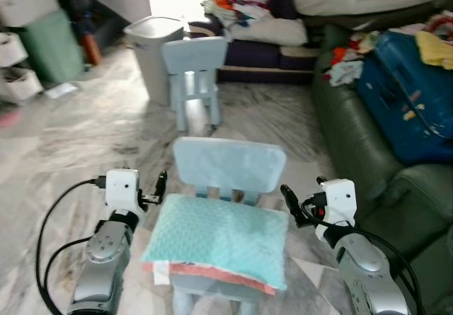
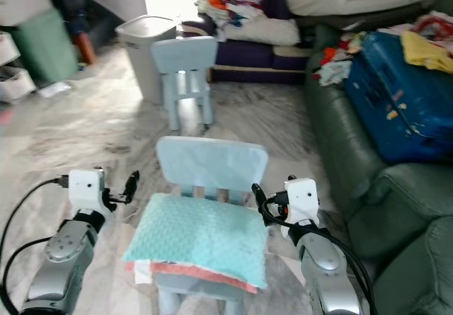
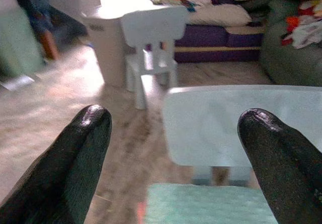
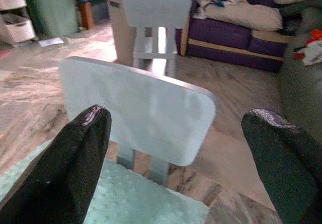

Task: Move the pillow to the sofa

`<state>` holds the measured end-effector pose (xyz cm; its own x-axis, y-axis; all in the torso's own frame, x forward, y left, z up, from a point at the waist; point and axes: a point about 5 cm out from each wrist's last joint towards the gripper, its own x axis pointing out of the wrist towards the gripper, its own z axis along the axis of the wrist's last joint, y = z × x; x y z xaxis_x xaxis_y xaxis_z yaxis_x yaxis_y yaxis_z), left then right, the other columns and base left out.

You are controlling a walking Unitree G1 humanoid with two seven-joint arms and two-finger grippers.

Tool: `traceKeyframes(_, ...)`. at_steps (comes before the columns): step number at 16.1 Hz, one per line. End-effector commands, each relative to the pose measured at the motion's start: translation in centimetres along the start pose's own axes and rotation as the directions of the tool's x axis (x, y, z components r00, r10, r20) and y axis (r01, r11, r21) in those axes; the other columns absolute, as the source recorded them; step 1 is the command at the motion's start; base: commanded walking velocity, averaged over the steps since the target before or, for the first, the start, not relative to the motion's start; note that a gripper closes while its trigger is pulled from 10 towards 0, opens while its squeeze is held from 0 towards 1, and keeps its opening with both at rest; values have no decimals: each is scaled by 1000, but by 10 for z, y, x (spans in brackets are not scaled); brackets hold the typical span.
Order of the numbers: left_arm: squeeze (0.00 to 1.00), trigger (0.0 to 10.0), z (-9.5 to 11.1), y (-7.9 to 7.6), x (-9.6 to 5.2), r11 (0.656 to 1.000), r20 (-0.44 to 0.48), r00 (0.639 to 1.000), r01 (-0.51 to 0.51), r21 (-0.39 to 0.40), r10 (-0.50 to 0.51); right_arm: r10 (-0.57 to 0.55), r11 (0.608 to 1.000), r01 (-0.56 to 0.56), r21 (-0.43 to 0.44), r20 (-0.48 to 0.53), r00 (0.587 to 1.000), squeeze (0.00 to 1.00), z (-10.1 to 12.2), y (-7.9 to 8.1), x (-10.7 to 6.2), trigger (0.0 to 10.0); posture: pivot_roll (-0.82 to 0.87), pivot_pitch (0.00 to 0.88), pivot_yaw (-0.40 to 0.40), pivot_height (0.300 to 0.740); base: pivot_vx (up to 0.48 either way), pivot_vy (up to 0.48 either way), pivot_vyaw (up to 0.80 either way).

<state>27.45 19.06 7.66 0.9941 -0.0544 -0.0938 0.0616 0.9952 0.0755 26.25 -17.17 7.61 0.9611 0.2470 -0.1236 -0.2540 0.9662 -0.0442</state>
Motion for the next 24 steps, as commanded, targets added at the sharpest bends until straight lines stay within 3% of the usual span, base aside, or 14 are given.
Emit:
traceKeyframes(1, 0, 10000, -7, 2, -2, 1000, -31, 999, -15, 25, 16, 6, 1000, -6, -7, 14, 1000, 0, 3, 0, 0, 10000, -130, 0, 5, 740, 0, 0, 0)
traceKeyframes(2, 0, 10000, -12, 3, -6, 999, -50, 999, -18, 35, 20, 8, 1000, -8, -6, 13, 1000, 0, 3, 0, -1, 10000, -126, 0, 5, 740, 0, 0, 0)
traceKeyframes(5, 0, 10000, -51, 10, -34, 998, -183, 983, -13, 63, 25, 12, 1000, -12, 8, -12, 1000, 0, -4, 2, -8, 10000, -116, 0, 0, 740, 0, 0, 0)
traceKeyframes(8, 0, 10000, -57, 18, -45, 997, -194, 980, -26, 77, 40, -11, 1000, 11, 4, -30, 999, 0, -10, -4, -19, 10000, -113, 0, 1, 740, 0, 0, 0)
traceKeyframes(9, 0, 10000, -53, 20, -50, 991, -184, 981, -37, 129, 60, -42, 999, 42, 11, -35, 999, 0, -11, -12, -29, 10000, -119, 0, 1, 740, 0, 0, 0)
traceKeyframes(10, 0, 10000, -49, 20, -51, 986, -166, 984, -32, 163, 60, -61, 998, 61, 9, -38, 997, 0, -10, -19, -34, 10000, -123, 1, 3, 740, 0, 0, 0)
traceKeyframes(12, 0, 10000, -42, 16, -52, 992, -134, 991, 46, 118, -30, -84, 996, 84, -11, -36, 996, 0, -5, -30, -43, 10000, -129, 14, 6, 740, 0, 0, 0)
traceKeyframes(15, 0, 10000, -37, 9, -49, 994, -120, 992, 53, 92, -42, -95, 995, 94, -26, -29, 995, 0, 0, -39, -42, 10000, -135, 18, 6, 740, 0, 0, 0)
traceKeyframes(19, 0, 10000, -31, 3, -46, 993, -112, 991, 77, 91, -67, -10, 1000, 10, -6, 0, 1000, 0, 10, -18, -29, 10000, -123, 26, -1, 740, 0, 0, 0)
traceKeyframes(24, 0, 10000, -31, 4, -47, 993, -116, 991, 76, 95, -65, 9, 1000, -9, 18, -12, 1000, 0, 9, -11, -26, 10000, -121, 38, -1, 740, 0, 0, 0)
